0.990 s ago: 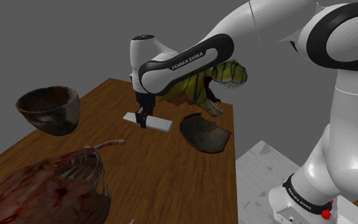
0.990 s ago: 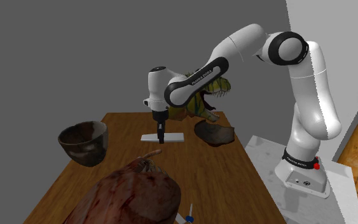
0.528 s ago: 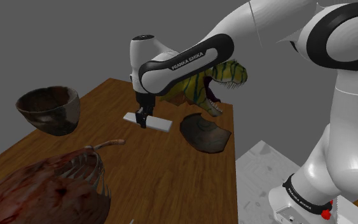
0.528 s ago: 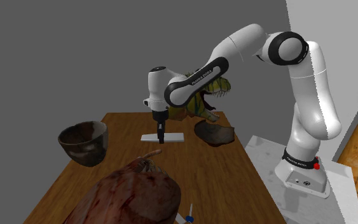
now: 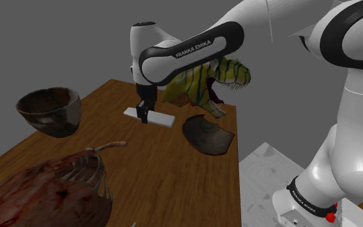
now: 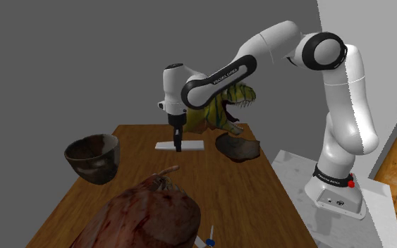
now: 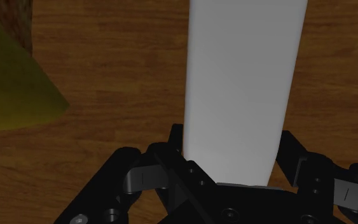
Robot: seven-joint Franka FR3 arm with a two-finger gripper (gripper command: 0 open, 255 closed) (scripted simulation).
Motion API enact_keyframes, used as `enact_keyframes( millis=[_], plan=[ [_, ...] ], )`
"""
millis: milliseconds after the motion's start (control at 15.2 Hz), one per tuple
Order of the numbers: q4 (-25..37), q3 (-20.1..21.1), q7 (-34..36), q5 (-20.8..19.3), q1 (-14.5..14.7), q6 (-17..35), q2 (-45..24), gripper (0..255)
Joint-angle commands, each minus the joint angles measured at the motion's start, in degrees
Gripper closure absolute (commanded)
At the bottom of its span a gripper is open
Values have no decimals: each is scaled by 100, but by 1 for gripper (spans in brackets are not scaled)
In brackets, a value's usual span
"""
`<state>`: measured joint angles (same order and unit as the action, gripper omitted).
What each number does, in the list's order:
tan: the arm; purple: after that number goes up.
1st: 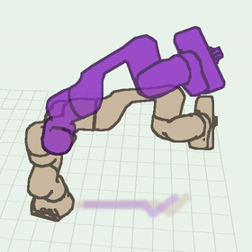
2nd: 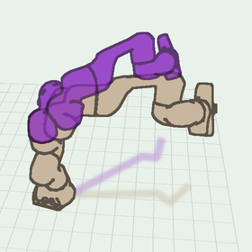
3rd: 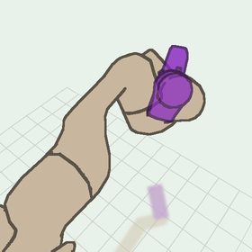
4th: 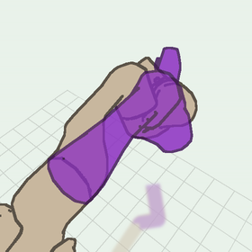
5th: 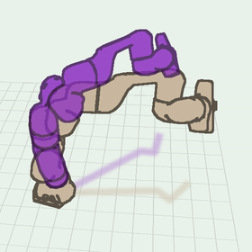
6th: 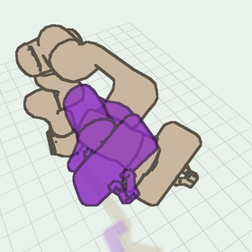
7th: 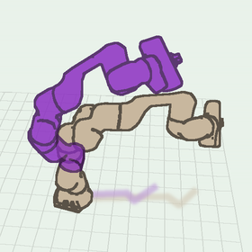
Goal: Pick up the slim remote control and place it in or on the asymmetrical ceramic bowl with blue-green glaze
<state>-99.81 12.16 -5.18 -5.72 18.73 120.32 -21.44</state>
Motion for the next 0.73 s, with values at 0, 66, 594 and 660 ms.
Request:
enact_keyframes(
  millis=[0,66,594,660],
  plan=[
    [48,4,-28,23,-16,-122,75,255],
    [86,8,-34,32,-18,-188,104,255],
    [437,31,-77,91,-26,-729,299,255],
    [488,33,-81,97,-26,-798,319,255]
  ],
)
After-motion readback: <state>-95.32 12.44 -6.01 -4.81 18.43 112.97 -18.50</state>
